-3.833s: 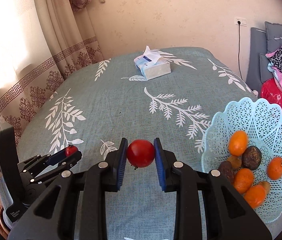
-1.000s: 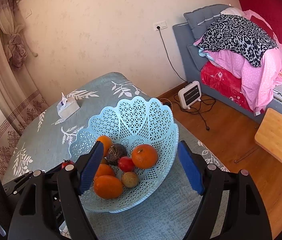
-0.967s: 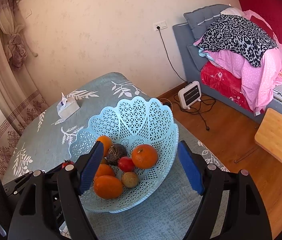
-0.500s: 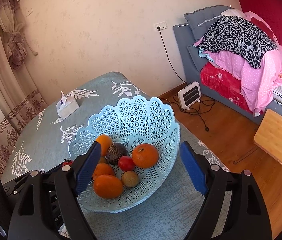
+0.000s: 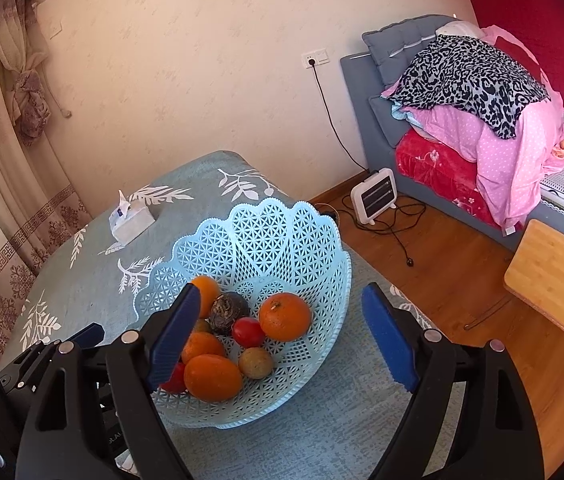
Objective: Organize fruits
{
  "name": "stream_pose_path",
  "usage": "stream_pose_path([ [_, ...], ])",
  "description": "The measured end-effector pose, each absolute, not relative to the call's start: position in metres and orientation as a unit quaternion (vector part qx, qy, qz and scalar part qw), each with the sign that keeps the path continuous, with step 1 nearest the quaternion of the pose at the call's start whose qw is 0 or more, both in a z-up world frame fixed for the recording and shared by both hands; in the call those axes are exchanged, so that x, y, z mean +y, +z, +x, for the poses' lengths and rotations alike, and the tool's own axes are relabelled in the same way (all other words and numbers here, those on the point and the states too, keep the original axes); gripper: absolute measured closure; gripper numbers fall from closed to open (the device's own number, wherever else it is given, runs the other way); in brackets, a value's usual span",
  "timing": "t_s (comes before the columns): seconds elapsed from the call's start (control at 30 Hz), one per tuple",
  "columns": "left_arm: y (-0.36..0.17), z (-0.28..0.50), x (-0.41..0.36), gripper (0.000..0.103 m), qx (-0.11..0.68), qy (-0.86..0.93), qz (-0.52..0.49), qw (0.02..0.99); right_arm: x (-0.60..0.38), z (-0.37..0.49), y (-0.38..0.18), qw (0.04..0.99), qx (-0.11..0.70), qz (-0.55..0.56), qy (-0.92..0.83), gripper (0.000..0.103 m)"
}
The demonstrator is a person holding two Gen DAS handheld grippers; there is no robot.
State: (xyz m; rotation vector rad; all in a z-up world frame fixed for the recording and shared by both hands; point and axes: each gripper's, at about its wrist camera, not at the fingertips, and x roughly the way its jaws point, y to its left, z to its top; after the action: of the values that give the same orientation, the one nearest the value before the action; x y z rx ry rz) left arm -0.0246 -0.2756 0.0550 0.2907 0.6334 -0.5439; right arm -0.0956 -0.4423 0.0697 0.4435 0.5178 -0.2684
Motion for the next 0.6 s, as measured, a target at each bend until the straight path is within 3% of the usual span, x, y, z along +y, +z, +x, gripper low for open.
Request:
stream_pose_path([
  [0.2, 0.060, -0.026, -0.264, 0.014, 0.288, -0.243, 0.140, 0.916, -0.439, -0.099, 0.073, 0.937, 0.243, 0.209, -0.139, 0.013],
  [0.3, 0.064, -0.029, -0.255, 0.011, 0.270, -0.225, 0.147, 0.925, -0.434, -0.101, 0.075, 0.941, 0.236, 0.197, -0.143, 0.005],
  [0.6, 0.073, -0.031, -0.214, 0.005, 0.256, -0.173, 0.121, 0.943, -0.411, -0.110, 0.084, 0.954, 0.206, 0.138, -0.169, 0.003],
])
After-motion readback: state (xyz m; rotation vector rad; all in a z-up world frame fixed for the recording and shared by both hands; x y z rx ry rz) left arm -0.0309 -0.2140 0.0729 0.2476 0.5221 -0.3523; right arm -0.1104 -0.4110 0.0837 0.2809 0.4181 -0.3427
